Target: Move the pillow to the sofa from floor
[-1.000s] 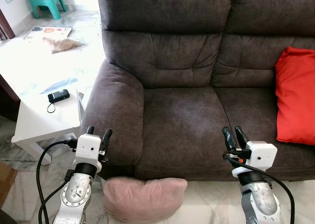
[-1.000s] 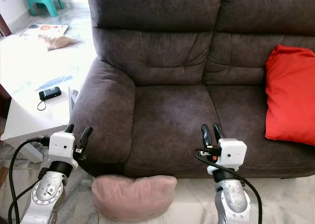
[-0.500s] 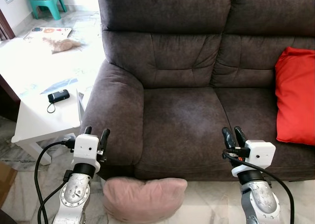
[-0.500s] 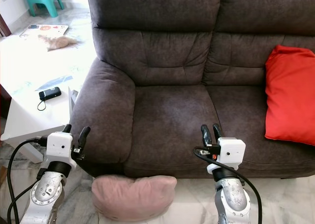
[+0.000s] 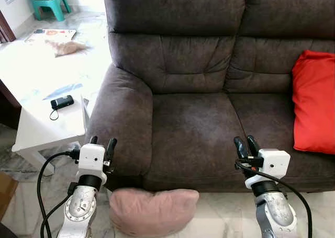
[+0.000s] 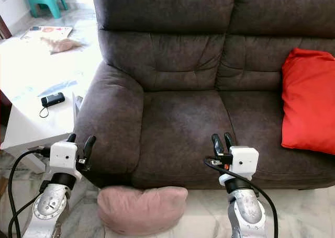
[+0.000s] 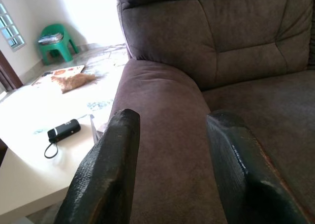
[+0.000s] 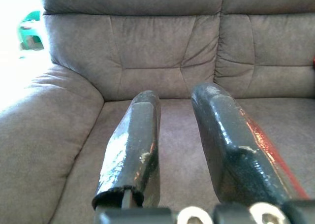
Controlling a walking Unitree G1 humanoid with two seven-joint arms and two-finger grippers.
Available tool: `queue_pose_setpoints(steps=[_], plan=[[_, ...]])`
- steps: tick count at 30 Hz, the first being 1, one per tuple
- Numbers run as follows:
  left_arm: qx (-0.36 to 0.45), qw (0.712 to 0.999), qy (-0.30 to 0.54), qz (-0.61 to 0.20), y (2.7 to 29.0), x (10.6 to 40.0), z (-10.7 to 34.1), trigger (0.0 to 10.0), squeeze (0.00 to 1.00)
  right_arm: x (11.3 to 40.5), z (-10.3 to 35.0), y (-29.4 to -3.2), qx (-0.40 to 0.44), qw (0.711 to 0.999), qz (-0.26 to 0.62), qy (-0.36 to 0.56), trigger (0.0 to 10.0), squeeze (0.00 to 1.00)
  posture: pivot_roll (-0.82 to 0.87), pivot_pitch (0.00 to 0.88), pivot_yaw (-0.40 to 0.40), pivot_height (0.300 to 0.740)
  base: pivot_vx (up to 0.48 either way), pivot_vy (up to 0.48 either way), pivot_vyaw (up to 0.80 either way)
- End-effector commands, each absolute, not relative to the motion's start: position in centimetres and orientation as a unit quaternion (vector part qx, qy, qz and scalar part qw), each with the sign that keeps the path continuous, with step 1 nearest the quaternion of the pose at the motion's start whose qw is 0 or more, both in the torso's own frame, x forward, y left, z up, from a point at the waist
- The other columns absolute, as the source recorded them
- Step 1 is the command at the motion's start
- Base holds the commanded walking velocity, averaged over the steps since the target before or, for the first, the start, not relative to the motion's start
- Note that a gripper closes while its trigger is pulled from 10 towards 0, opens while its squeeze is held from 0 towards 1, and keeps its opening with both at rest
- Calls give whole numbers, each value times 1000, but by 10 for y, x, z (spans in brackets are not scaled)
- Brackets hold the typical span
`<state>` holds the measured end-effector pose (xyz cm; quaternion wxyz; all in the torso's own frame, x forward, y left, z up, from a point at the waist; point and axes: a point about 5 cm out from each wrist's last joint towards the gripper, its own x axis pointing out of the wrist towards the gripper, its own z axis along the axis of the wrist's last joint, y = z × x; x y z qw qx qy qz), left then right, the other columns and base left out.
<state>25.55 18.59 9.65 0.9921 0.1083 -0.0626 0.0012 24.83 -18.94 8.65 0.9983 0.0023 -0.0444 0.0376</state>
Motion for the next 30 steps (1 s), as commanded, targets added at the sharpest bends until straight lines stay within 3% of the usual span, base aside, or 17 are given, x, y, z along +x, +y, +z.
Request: queue_pose_setpoints(steps=[1,20,30], plan=[[101,994,-47,11,188,254,91,10000,0,248,87,-191,-1,998,40,-42,10000,0,-13,93,-59,686,0,0,0],[102,994,-42,13,188,254,90,10000,0,249,85,-187,-4,998,54,-29,10000,0,-15,108,-63,681,0,0,0],[100,994,-40,13,188,254,89,10000,0,248,85,-184,-9,997,68,-32,10000,0,-17,110,-65,627,0,0,0]])
